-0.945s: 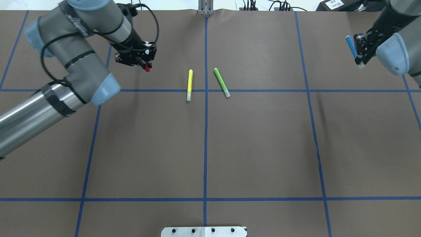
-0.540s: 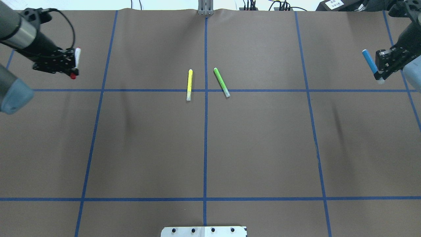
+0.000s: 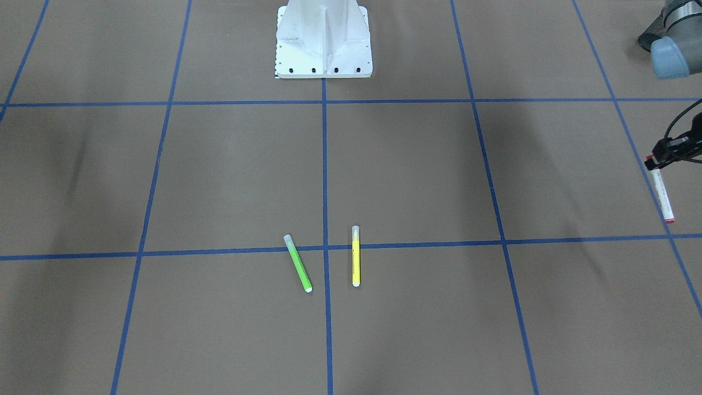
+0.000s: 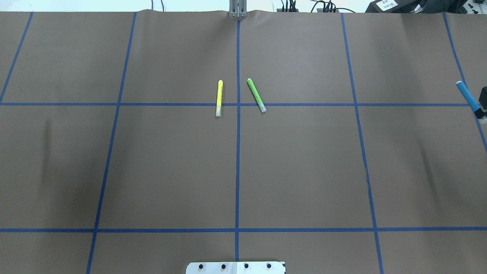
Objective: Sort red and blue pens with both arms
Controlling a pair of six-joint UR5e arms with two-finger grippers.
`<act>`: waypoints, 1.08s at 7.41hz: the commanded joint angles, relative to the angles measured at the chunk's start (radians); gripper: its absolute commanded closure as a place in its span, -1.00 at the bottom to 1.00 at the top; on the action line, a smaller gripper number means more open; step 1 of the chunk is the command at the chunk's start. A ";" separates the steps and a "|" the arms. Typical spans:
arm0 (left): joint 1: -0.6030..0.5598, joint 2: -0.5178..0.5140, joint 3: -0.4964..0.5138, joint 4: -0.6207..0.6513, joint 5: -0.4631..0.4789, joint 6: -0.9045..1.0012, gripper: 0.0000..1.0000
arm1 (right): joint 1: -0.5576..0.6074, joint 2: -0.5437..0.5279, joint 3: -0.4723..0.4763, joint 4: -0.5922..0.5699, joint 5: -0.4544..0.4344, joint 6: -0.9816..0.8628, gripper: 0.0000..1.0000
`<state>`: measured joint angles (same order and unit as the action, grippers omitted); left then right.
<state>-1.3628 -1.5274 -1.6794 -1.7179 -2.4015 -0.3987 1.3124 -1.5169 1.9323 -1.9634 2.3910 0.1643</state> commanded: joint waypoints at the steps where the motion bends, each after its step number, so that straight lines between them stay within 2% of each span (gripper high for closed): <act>1: -0.132 0.069 -0.005 0.165 0.072 0.293 1.00 | 0.011 -0.077 0.002 0.000 -0.006 -0.063 1.00; 2: -0.156 0.053 -0.013 0.207 0.172 0.328 1.00 | 0.014 -0.080 0.002 0.000 -0.006 -0.074 1.00; 3: -0.156 0.008 -0.017 0.277 0.337 0.331 1.00 | 0.021 -0.083 0.002 0.000 -0.007 -0.075 1.00; 4: -0.150 -0.067 -0.013 0.396 0.449 0.346 1.00 | 0.019 -0.088 -0.007 -0.002 -0.007 -0.075 1.00; 5: -0.150 -0.092 0.000 0.520 0.468 0.416 1.00 | 0.022 -0.094 -0.006 -0.008 -0.006 -0.078 1.00; 8: -0.162 -0.053 0.012 0.703 0.459 0.442 1.00 | 0.031 -0.147 -0.007 -0.011 -0.021 -0.119 1.00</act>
<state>-1.5183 -1.5931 -1.6713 -1.0988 -1.9431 0.0313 1.3421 -1.6376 1.9256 -1.9738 2.3813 0.0745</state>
